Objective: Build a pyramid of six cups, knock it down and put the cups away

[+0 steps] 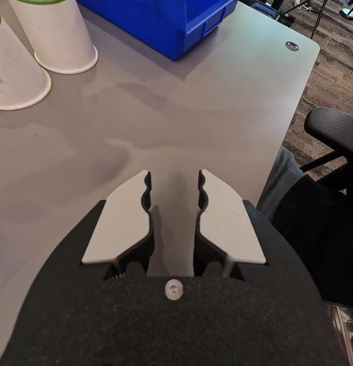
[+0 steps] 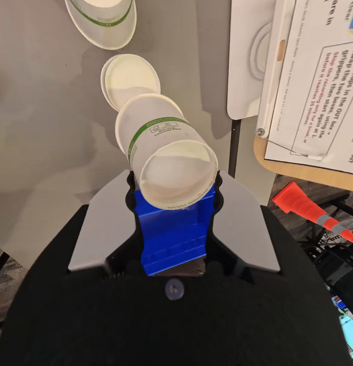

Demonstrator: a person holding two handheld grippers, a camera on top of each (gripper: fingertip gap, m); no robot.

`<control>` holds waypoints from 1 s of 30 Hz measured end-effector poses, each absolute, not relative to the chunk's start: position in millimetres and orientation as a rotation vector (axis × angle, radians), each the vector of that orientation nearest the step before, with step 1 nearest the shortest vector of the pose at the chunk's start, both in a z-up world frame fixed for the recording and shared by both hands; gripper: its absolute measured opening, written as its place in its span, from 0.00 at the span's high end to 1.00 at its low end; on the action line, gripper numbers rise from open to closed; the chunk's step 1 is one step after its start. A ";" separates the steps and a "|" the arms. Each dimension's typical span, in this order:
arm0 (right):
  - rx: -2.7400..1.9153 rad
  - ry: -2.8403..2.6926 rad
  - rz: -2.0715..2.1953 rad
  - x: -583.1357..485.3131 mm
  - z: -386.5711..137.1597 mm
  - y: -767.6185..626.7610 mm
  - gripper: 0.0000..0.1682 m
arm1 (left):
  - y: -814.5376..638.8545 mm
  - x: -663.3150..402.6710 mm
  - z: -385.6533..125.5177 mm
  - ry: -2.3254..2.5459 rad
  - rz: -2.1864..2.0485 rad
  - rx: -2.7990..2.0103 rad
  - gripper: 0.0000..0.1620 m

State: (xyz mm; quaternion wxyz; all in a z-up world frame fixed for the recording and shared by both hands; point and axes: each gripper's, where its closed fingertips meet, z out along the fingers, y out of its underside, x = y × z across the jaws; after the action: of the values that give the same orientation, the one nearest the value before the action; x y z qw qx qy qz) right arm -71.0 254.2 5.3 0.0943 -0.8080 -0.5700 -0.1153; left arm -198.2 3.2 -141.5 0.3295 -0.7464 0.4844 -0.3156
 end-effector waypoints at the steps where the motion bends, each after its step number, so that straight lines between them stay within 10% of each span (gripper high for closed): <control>1: -2.405 -1.702 -0.341 -71.7 2.9 254.5 0.54 | 3.0 -198.6 -142.3 1.273 -0.825 -1.956 0.72; 19: -1.895 -1.341 0.008 -102.8 86.0 188.5 0.51 | 11.4 -203.9 -134.3 1.230 -0.907 -1.943 0.69; 30: -1.797 -0.461 0.732 -131.8 -105.3 52.4 0.57 | 27.5 -218.3 -94.7 1.259 -1.075 -1.848 0.73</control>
State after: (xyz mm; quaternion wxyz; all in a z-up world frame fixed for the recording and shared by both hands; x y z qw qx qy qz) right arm -131.8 52.4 -105.3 0.5424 -0.7569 -0.1943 0.3084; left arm -218.3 27.5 -94.7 0.3242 -0.7045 0.4801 -0.4099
